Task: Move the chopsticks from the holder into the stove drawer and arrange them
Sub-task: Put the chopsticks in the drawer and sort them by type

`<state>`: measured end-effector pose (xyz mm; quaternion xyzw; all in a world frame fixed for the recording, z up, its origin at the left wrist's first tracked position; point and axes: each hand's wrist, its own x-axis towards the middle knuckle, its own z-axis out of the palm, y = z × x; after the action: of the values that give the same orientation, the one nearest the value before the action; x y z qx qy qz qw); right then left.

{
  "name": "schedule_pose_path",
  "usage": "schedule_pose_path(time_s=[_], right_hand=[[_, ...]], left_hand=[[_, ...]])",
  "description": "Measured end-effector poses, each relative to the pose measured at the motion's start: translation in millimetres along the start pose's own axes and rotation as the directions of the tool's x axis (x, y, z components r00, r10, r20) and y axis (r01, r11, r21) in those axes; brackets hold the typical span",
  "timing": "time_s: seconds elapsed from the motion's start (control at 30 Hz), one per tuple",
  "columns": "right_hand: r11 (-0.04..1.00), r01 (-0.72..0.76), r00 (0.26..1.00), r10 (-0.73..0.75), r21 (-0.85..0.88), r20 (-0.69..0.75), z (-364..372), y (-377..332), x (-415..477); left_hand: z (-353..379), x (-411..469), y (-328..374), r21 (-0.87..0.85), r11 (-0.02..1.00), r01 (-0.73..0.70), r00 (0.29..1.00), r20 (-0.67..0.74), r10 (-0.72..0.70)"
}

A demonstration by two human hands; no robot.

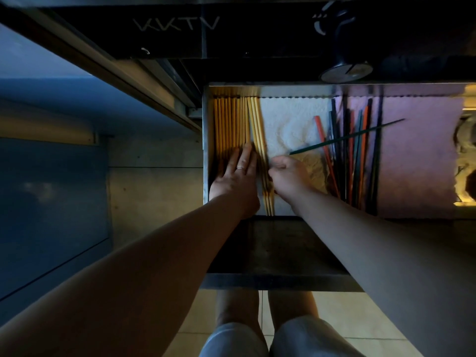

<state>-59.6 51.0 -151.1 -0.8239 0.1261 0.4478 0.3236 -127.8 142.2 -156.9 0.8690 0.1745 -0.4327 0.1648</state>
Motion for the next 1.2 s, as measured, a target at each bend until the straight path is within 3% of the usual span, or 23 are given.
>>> schedule_pose_path(time_s=[0.3, 0.87, 1.07, 1.2], right_hand=[[0.998, 0.055, 0.997, -0.054, -0.021, 0.055, 7.1, -6.7, 0.6], [1.000, 0.028, 0.995, -0.027, -0.006, 0.098, 6.1, 5.1, 10.6], [0.998, 0.033, 0.999, -0.034, -0.052, -0.023, -12.6, 14.1, 5.3], [0.967, 0.129, 0.987, -0.146, -0.220, -0.065, -47.8, 23.5, -6.8]], left_hand=[[-3.8, 2.4, 0.4, -0.159, 0.985, 0.074, 0.996, 0.067, -0.064], [-1.4, -0.7, -0.6, -0.133, 0.990, 0.039, 0.998, 0.050, -0.032], [-4.0, -8.5, 1.6, -0.069, 0.998, 0.001, 1.000, 0.020, 0.001], [-5.9, -16.4, 10.1, -0.018, 0.997, -0.070, 0.997, -0.037, 0.069]])
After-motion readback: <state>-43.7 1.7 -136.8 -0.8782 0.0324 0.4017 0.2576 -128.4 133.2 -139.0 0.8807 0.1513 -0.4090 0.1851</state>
